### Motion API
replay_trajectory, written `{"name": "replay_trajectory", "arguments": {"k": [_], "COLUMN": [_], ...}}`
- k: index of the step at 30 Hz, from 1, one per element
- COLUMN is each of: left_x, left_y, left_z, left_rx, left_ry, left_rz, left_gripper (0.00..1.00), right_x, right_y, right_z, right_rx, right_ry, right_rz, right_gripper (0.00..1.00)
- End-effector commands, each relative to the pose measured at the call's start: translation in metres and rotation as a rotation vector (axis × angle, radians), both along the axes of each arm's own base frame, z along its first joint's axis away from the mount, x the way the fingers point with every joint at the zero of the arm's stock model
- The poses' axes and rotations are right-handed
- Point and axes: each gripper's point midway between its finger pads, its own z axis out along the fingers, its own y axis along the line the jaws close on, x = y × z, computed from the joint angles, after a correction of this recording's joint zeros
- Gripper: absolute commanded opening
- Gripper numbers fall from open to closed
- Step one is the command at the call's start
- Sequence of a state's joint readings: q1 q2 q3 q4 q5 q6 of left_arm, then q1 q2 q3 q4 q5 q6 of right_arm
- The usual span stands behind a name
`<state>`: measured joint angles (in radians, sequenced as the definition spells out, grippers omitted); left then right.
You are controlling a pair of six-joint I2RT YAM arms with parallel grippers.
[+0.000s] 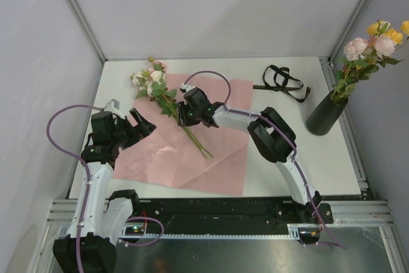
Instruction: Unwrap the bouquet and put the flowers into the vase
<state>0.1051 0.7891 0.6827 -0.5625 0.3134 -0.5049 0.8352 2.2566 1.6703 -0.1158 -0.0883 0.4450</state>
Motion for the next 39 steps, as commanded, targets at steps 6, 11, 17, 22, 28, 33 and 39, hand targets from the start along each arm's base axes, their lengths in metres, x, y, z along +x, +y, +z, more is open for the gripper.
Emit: {"name": "replay_trajectory", "arguments": {"k": [6,11,17,22,28,33,39], "left_x": [0.004,0.004,0.004,0.004,0.004,0.004,0.003], "left_y": [0.004,0.004,0.004,0.004,0.004,0.004,0.004], "left_z": [0.002,0.002,0.002,0.002,0.002,0.002,0.003], "left_rx": [0.01,0.01,0.009,0.009,0.009,0.01,0.01], "left_ry": [-0.023,-0.023,-0.021,-0.02,-0.02,-0.02,-0.027], "left_rz": [0.014,0.014,0.014,0.013,0.013,0.012,0.013], "left_gripper": [1.0,1.0,1.0,1.0,1.0,1.0,1.0], "right_x": [0.011,0.017,0.021,0.022,0.024,0.023,0.015], "right_y": [0.016,0.014,0.016,0.018,0.02,0.02,0.025], "right_z": [0.004,0.016,0.025,0.025,0.031,0.042,0.095], "right_rx": [0.019,0.02,0.024,0.028,0.038,0.054,0.189], "right_ry": [-0.049,-0.087,-0.12,-0.129,-0.148,-0.167,-0.227], "right_rz": [-0.003,-0.017,-0.009,-0.004,0.001,0.009,0.035], "right_gripper": [0.33,0.3,0.3,0.25,0.06,0.0,0.0]}}
